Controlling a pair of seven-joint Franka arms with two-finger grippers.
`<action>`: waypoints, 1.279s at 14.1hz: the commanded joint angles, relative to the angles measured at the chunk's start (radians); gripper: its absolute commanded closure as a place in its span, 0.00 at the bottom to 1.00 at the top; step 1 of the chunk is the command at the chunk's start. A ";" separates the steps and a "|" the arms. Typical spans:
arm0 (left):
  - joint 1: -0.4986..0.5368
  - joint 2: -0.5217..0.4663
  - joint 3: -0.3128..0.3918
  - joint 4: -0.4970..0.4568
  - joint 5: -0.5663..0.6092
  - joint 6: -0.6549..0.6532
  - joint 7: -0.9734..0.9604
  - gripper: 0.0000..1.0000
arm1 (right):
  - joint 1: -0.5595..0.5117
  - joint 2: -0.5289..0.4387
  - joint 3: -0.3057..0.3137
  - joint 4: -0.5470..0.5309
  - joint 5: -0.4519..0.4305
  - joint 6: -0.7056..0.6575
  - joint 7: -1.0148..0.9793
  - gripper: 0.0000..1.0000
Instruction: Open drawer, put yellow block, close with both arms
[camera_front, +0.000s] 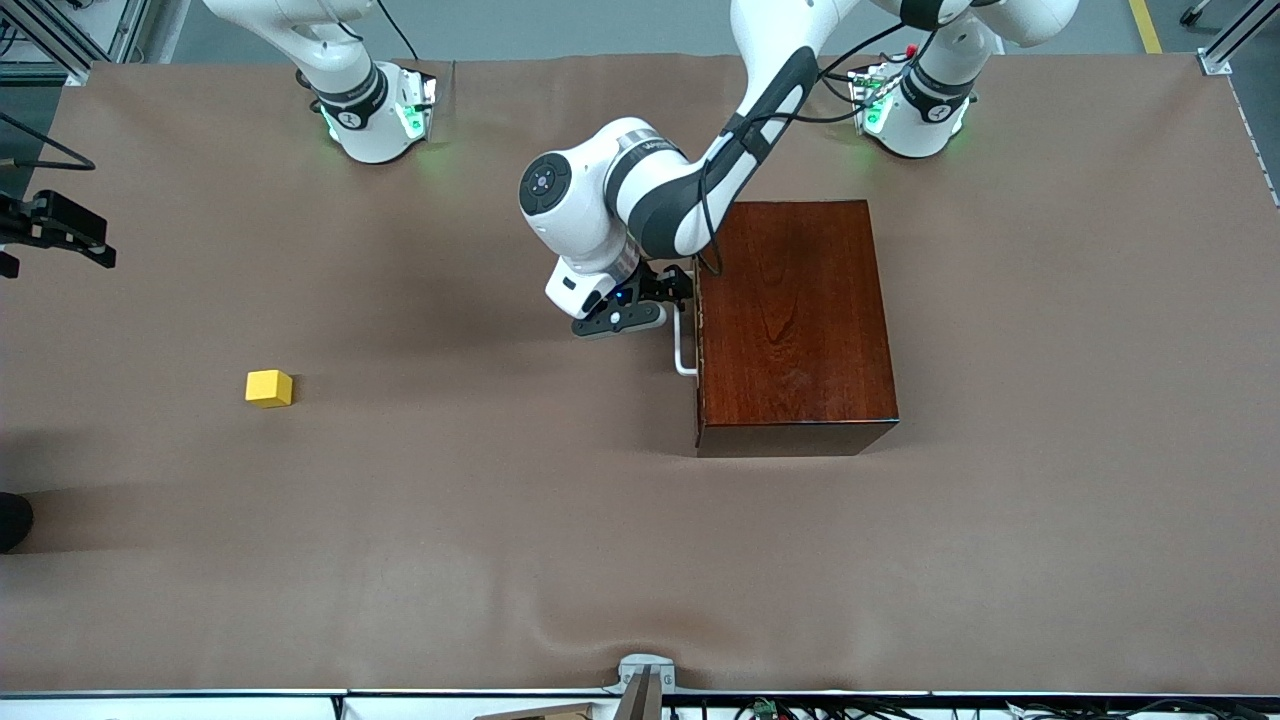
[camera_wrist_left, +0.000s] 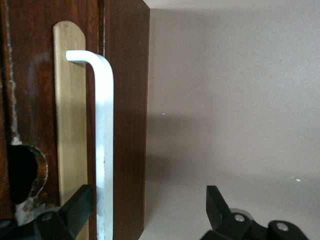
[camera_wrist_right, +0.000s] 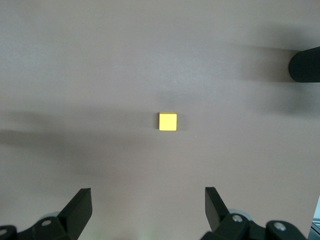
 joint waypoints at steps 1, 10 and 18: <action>-0.009 0.021 0.007 0.007 0.023 -0.011 0.027 0.00 | 0.000 0.007 0.009 0.021 -0.013 -0.010 0.011 0.00; -0.014 0.028 -0.005 0.029 0.008 0.090 -0.012 0.00 | 0.000 0.007 0.009 0.020 -0.013 -0.010 0.009 0.00; -0.014 0.029 -0.015 0.030 0.008 0.136 -0.012 0.00 | -0.003 0.007 0.009 0.020 -0.013 -0.010 0.008 0.00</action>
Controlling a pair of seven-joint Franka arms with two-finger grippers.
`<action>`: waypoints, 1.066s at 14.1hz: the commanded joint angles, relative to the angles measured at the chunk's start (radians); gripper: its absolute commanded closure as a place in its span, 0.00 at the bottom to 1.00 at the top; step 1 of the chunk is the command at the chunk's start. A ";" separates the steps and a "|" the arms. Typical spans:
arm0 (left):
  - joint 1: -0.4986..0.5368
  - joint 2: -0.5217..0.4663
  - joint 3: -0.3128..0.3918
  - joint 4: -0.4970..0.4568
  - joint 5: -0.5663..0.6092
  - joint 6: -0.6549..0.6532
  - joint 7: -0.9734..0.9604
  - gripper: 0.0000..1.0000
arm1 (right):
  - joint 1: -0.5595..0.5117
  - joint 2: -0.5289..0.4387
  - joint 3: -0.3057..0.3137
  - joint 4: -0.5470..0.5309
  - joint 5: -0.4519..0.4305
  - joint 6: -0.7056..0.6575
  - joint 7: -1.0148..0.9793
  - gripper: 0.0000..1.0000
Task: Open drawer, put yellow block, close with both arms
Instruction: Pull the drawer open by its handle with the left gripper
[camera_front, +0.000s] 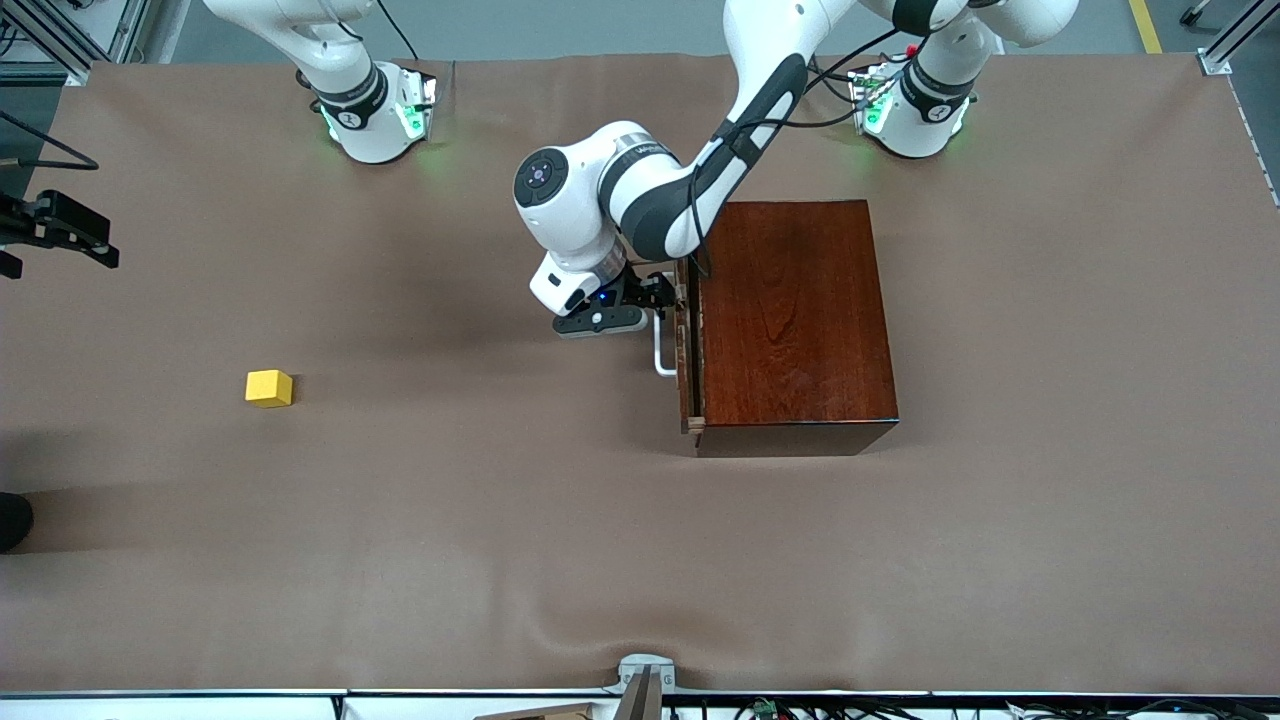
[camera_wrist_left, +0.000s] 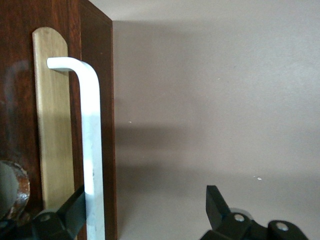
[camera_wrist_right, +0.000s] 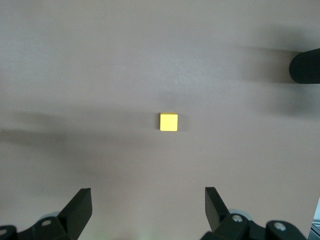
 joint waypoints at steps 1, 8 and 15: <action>-0.007 0.010 0.000 0.022 0.008 0.029 -0.015 0.00 | -0.005 0.007 0.007 0.019 -0.013 -0.010 0.008 0.00; -0.008 0.017 -0.003 0.025 -0.026 0.123 -0.044 0.00 | -0.005 0.007 0.007 0.016 -0.013 -0.011 0.009 0.00; -0.008 0.034 -0.018 0.031 -0.050 0.236 -0.105 0.00 | -0.005 0.007 0.007 0.014 -0.013 -0.011 0.014 0.00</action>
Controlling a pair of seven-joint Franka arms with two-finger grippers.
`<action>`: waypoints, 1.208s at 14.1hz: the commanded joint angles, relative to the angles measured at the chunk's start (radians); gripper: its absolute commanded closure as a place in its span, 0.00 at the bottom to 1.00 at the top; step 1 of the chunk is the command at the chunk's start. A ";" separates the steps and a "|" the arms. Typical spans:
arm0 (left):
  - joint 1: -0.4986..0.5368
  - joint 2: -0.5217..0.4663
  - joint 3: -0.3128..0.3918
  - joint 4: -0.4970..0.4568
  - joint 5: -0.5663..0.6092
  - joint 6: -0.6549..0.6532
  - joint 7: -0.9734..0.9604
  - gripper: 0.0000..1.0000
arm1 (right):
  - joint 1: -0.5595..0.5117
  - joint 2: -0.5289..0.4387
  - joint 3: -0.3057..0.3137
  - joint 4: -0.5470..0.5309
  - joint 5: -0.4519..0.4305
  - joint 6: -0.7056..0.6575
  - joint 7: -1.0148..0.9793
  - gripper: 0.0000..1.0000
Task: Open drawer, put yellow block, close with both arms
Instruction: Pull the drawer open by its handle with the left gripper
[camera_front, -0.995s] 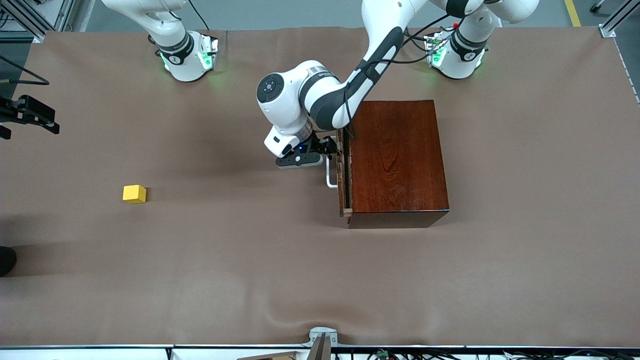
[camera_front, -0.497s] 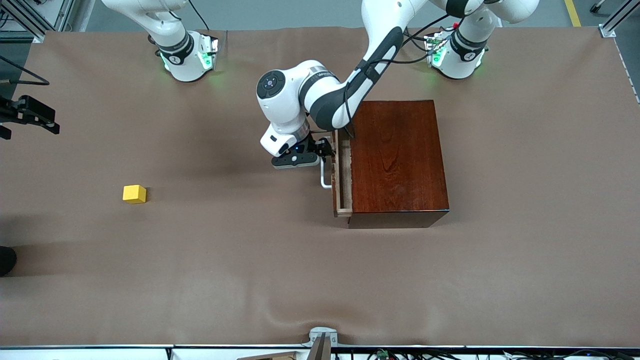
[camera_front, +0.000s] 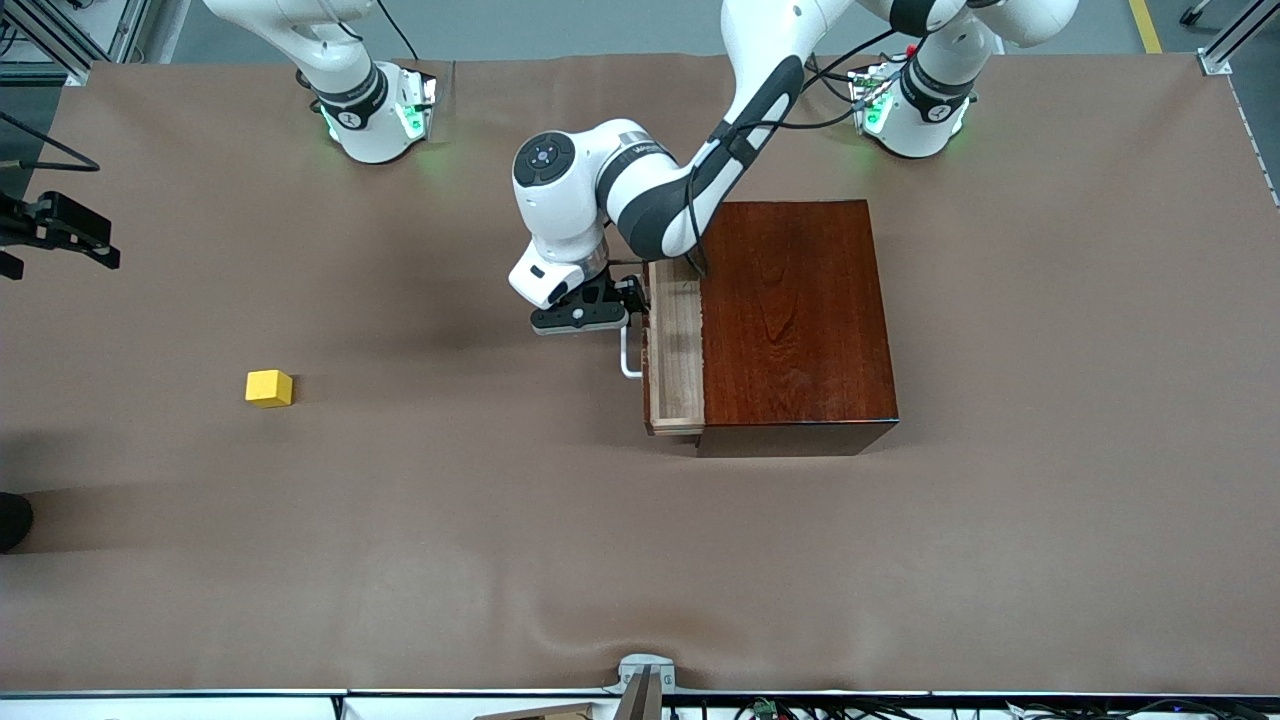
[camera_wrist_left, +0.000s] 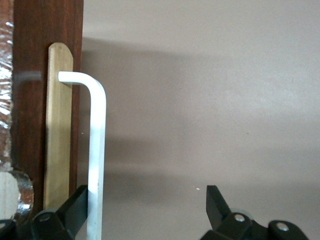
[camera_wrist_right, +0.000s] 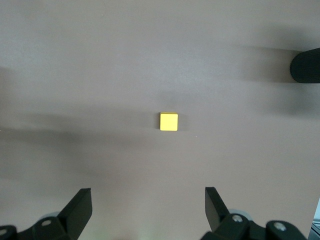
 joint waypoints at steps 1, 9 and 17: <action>-0.007 0.034 -0.013 0.035 -0.019 0.068 -0.032 0.00 | -0.006 0.004 0.007 0.014 -0.013 -0.010 0.012 0.00; -0.009 0.032 -0.031 0.059 -0.040 0.085 -0.030 0.00 | -0.013 0.007 0.007 0.016 -0.013 -0.007 0.008 0.00; -0.009 0.047 -0.045 0.059 -0.040 0.169 -0.075 0.00 | -0.025 0.070 0.007 0.020 -0.016 0.022 0.008 0.00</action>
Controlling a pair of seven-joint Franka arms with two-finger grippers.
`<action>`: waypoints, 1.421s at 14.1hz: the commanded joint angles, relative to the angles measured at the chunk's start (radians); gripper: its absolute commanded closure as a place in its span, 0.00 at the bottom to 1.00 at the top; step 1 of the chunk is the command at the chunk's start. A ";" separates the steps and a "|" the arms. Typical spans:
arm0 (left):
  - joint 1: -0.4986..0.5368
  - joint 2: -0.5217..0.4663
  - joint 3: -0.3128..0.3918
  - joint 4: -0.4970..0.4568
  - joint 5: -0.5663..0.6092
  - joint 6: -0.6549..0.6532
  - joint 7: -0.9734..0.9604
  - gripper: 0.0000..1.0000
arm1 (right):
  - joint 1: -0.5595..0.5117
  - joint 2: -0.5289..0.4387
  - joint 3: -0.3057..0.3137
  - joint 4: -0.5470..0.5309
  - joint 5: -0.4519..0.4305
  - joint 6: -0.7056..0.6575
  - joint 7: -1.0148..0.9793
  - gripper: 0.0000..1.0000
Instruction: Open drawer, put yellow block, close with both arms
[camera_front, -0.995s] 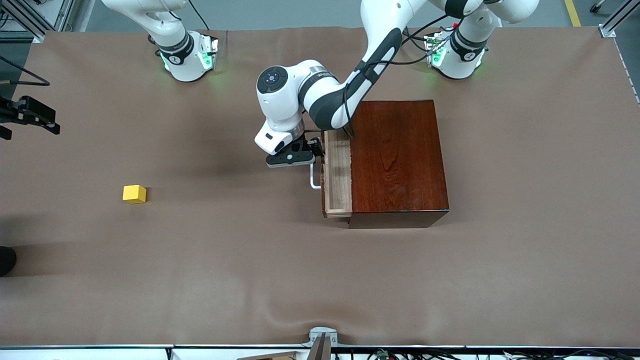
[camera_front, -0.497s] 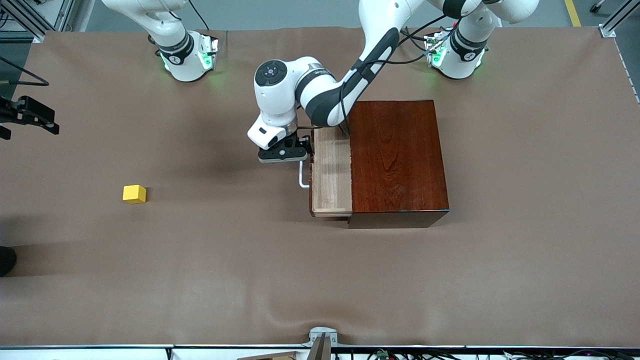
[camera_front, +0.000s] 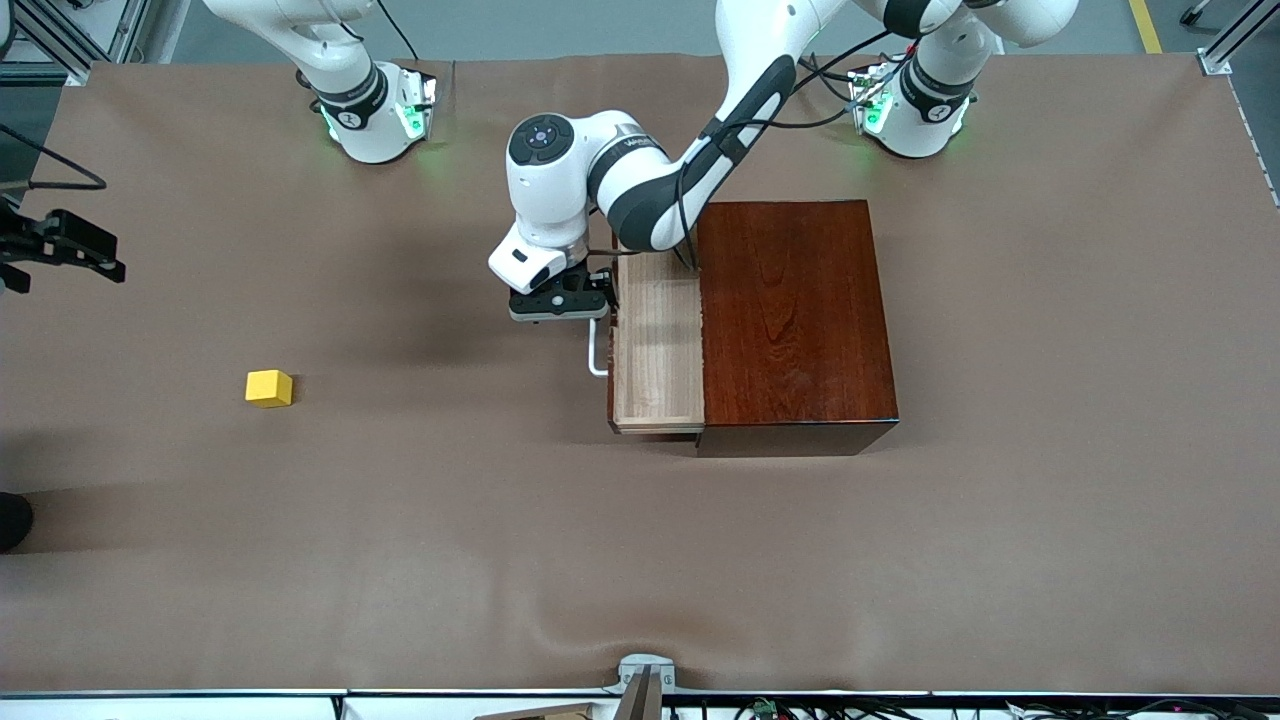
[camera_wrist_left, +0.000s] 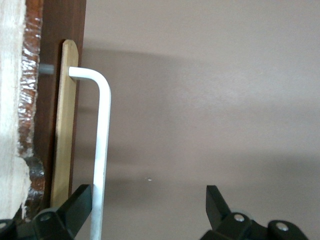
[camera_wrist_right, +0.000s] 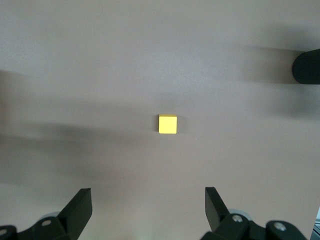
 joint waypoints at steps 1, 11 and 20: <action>-0.006 0.038 -0.006 0.048 -0.015 0.037 -0.030 0.00 | -0.027 0.044 0.007 0.020 -0.017 0.000 0.008 0.00; 0.044 -0.207 0.037 0.038 -0.006 -0.222 -0.021 0.00 | -0.091 0.174 0.009 0.019 -0.002 0.071 0.015 0.00; 0.404 -0.547 0.038 -0.010 0.000 -0.687 0.442 0.00 | -0.110 0.299 0.009 -0.070 0.001 0.225 0.017 0.00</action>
